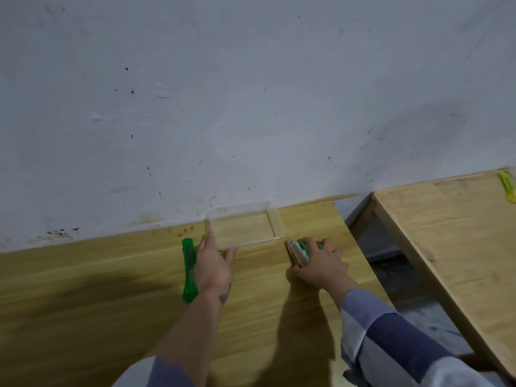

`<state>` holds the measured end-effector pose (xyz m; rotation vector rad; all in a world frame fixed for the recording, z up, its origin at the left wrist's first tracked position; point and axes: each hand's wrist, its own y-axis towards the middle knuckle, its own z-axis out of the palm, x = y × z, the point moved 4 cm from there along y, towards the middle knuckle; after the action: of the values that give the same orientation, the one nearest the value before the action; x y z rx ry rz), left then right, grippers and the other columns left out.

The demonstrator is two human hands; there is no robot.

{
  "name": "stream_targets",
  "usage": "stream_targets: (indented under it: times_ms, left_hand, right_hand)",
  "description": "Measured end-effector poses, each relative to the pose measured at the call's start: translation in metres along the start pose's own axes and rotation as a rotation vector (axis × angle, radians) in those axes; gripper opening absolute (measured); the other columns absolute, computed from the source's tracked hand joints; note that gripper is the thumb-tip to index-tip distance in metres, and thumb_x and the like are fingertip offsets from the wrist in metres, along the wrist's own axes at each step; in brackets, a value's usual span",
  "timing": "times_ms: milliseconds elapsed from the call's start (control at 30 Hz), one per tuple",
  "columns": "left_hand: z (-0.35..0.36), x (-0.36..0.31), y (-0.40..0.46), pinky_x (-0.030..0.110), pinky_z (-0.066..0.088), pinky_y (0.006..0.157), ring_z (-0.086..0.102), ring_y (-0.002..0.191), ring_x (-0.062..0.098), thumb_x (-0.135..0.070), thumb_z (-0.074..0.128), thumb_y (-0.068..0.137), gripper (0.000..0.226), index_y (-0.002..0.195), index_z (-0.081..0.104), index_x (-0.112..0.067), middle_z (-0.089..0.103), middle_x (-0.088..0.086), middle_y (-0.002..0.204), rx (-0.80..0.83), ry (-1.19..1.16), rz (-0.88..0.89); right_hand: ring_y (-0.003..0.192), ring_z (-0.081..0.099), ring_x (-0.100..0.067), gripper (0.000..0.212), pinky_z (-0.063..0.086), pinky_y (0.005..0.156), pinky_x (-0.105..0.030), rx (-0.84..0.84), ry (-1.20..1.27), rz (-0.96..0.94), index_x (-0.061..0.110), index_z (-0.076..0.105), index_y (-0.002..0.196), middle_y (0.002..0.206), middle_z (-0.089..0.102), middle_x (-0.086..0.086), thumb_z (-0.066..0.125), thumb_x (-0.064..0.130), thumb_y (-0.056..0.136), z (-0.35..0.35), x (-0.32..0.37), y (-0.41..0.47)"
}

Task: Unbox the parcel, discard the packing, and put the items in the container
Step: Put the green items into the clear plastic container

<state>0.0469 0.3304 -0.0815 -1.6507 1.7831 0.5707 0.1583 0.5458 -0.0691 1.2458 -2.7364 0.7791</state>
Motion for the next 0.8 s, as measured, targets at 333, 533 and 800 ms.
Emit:
stream_targets:
  times_ms: [333,533,800]
  left_hand:
    - [0.002,0.001,0.004,0.045,0.042,0.106,0.044,0.131,0.028,-0.043,0.062,0.087,0.075,0.148,0.029,-0.013,0.043,0.009,0.146,0.014,-0.015,-0.017]
    - [0.003,0.003,0.004,0.045,0.044,0.104,0.049,0.127,0.024,-0.040,0.064,0.086,0.072,0.147,0.032,-0.019,0.044,0.005,0.146,0.014,-0.084,-0.012]
    - [0.004,0.009,0.003,0.043,0.045,0.104,0.053,0.122,0.018,-0.025,0.069,0.085,0.065,0.143,0.039,-0.020,0.048,-0.001,0.142,0.026,-0.221,-0.026]
  right_hand:
    - [0.121,0.041,-0.038,0.078,0.043,0.096,-0.045,-0.208,0.302,0.030,0.034,0.021,0.142,0.136,0.032,-0.013,0.060,0.048,0.076,-0.029,0.011,0.005]
    - [0.125,0.040,-0.033,0.074,0.041,0.105,-0.044,-0.165,0.302,-0.241,0.028,0.033,0.139,0.136,0.034,-0.012,0.064,0.046,0.073,-0.055,0.068,0.021]
    - [0.122,0.045,-0.035,0.073,0.039,0.107,-0.042,0.125,0.044,-0.478,0.028,0.039,0.139,0.132,0.043,-0.015,0.066,0.050,0.075,-0.030,0.139,0.045]
